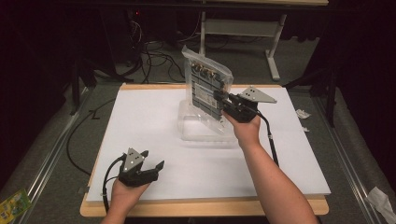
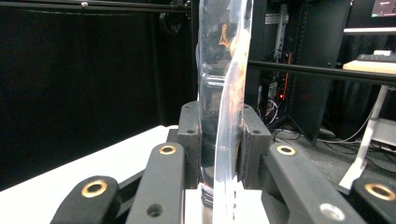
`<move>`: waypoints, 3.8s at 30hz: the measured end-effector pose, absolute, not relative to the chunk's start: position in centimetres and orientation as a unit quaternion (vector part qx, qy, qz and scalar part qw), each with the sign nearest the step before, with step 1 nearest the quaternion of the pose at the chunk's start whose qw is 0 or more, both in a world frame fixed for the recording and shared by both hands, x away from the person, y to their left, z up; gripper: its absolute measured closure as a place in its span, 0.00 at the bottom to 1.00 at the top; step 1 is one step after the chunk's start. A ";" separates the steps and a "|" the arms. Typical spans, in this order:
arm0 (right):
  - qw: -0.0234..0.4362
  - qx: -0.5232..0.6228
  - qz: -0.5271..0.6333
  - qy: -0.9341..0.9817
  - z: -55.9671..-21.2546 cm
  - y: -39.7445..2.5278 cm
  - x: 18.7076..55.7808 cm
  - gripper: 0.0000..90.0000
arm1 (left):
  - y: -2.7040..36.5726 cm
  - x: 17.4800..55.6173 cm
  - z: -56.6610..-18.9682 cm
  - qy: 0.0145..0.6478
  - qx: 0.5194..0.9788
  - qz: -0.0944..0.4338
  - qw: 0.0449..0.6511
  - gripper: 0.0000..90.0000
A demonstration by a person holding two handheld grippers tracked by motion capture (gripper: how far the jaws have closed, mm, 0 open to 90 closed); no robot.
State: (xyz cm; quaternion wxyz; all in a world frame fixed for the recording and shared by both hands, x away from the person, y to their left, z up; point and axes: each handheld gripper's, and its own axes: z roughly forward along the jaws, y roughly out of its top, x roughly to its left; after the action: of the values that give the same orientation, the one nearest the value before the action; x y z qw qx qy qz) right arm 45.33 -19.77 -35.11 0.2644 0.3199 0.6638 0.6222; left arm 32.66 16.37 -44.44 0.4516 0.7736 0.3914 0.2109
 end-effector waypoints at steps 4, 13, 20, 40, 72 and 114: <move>0.262 0.319 0.620 0.667 -35.5 -19.5 45.7 0.84 | 16.3 32.7 -44.5 0.392 0.773 0.212 0.452 0.32; 0.259 0.314 0.604 0.685 -36.9 -18.8 47.1 0.84 | 16.4 32.7 -44.6 0.390 0.774 0.211 0.451 0.32; 0.254 0.325 0.597 0.688 -38.2 -18.7 47.8 0.84 | 16.3 32.7 -44.6 0.389 0.775 0.210 0.452 0.33; 0.232 0.351 0.574 0.702 -41.4 -19.7 46.6 0.84 | 16.0 32.8 -44.7 0.385 0.780 0.205 0.448 0.33; 0.208 0.382 0.538 0.722 -41.2 -19.7 46.7 0.50 | 15.9 32.9 -44.8 0.386 0.779 0.204 0.451 0.32; 0.217 0.411 0.523 0.715 -39.3 -23.4 43.3 0.00 | 15.8 32.7 -44.6 0.381 0.779 0.206 0.454 0.32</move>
State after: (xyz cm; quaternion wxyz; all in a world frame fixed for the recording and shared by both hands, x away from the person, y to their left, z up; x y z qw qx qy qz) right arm 43.28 -23.36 -39.35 0.2168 0.4113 0.7145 0.5227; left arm 32.72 15.80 -44.62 0.4538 0.7790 0.3805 0.2061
